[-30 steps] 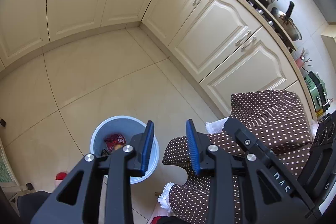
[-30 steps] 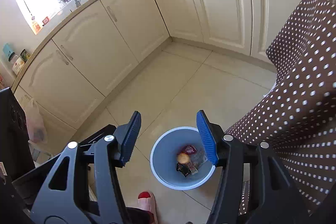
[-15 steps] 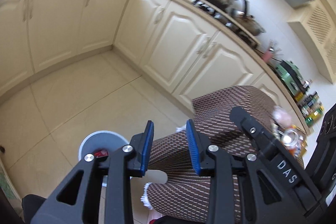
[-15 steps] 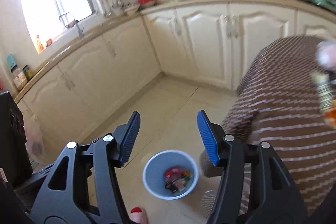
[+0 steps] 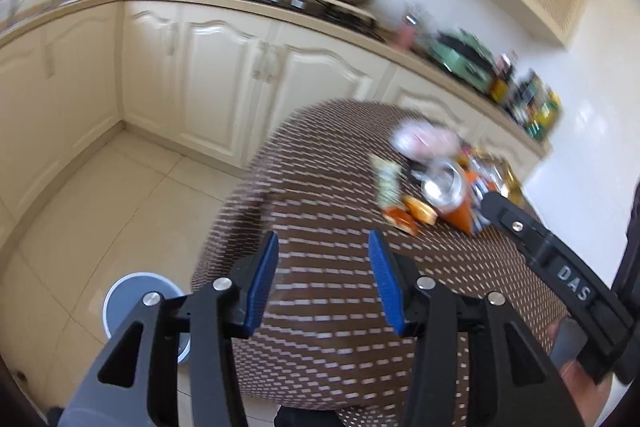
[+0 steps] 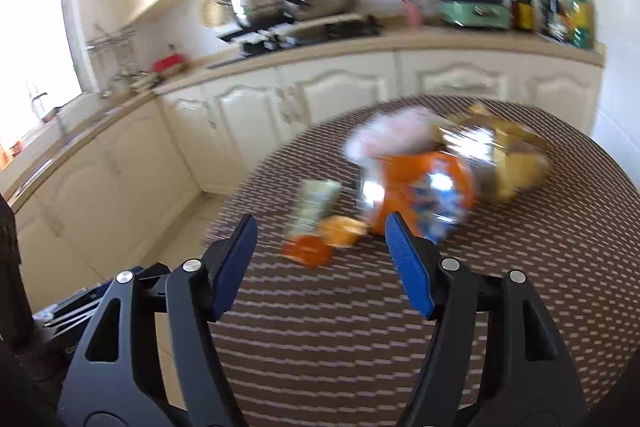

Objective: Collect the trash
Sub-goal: 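Move both tools back over the table toward the orange peels, then grasp a small orange peel with left tool while right tool grasps another peel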

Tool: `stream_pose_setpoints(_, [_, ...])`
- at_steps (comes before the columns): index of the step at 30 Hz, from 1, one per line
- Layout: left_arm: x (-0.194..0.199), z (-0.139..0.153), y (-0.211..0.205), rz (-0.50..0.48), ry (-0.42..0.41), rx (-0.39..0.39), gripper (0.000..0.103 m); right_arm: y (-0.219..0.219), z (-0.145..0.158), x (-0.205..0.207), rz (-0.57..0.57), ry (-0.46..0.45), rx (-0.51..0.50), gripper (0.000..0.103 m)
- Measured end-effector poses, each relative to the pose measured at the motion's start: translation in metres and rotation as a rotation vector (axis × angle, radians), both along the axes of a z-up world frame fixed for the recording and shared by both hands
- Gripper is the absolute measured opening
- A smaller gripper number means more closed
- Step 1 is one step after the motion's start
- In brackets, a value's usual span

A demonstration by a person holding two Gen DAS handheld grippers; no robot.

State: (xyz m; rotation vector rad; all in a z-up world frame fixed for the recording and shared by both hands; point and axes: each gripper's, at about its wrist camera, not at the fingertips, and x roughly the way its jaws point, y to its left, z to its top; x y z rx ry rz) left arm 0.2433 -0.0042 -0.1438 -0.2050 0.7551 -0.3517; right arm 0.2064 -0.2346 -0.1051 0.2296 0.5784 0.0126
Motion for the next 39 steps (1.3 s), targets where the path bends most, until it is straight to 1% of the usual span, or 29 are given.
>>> stream_pose_setpoints(1, [0.002,-0.001,-0.010,-0.029,0.004,0.022,0.047,-0.007,-0.003,0.000,-0.006,0.018,0.000,0.070])
stream_pose_setpoints(3, [0.005,-0.002,-0.029,-0.056,0.002,0.073,0.047,-0.021,-0.011,0.001,-0.017,0.055,-0.001,0.070])
stream_pose_setpoints(6, [0.013,-0.003,-0.050,-0.095,0.010,0.100,0.048,-0.039,-0.021,0.003,-0.039,0.091,0.003,0.070])
stream_pose_setpoints(8, [0.021,-0.006,-0.062,-0.104,0.015,0.130,0.048,-0.049,-0.026,0.005,-0.052,0.102,0.015,0.070])
stream_pose_setpoints(11, [0.030,-0.013,-0.078,-0.126,0.030,0.152,0.048,-0.061,-0.031,0.003,-0.053,0.119,0.039,0.070])
stream_pose_setpoints(15, [0.043,-0.021,-0.095,-0.133,0.053,0.195,0.048,-0.067,-0.035,0.013,-0.039,0.149,0.063,0.071])
stream_pose_setpoints(21, [0.057,-0.028,-0.106,-0.133,0.057,0.225,0.047,-0.064,-0.039,0.022,-0.028,0.183,0.072,0.071])
stream_pose_setpoints(23, [0.058,-0.028,-0.106,-0.124,0.041,0.243,0.036,-0.063,-0.040,0.025,-0.023,0.189,0.072,0.071])
stream_pose_setpoints(25, [0.057,-0.028,-0.101,-0.116,0.038,0.227,0.031,-0.060,-0.040,0.028,-0.019,0.196,0.067,0.071])
stream_pose_setpoints(27, [0.054,-0.027,-0.090,-0.113,0.041,0.179,0.031,-0.054,-0.040,0.030,-0.007,0.202,0.057,0.071])
stream_pose_setpoints(30, [0.046,-0.025,-0.074,-0.096,0.031,0.135,0.030,-0.046,-0.040,0.035,0.009,0.212,0.046,0.071])
stream_pose_setpoints(31, [0.044,-0.024,-0.067,-0.083,0.028,0.120,0.008,-0.041,-0.041,0.037,0.020,0.218,0.040,0.071])
stream_pose_setpoints(34, [0.042,-0.025,-0.044,-0.055,0.043,0.074,0.005,-0.024,-0.043,0.046,0.049,0.244,0.014,0.071])
stream_pose_setpoints(36, [0.045,-0.027,-0.035,-0.042,0.049,0.060,0.005,-0.014,-0.044,0.054,0.065,0.257,-0.002,0.071])
stream_pose_setpoints(37, [0.047,-0.028,-0.033,-0.042,0.054,0.051,0.005,-0.007,-0.046,0.061,0.071,0.277,-0.018,0.071])
stream_pose_setpoints(39, [0.051,-0.030,-0.031,-0.073,0.065,0.015,0.005,-0.001,-0.048,0.069,0.077,0.294,-0.037,0.071])
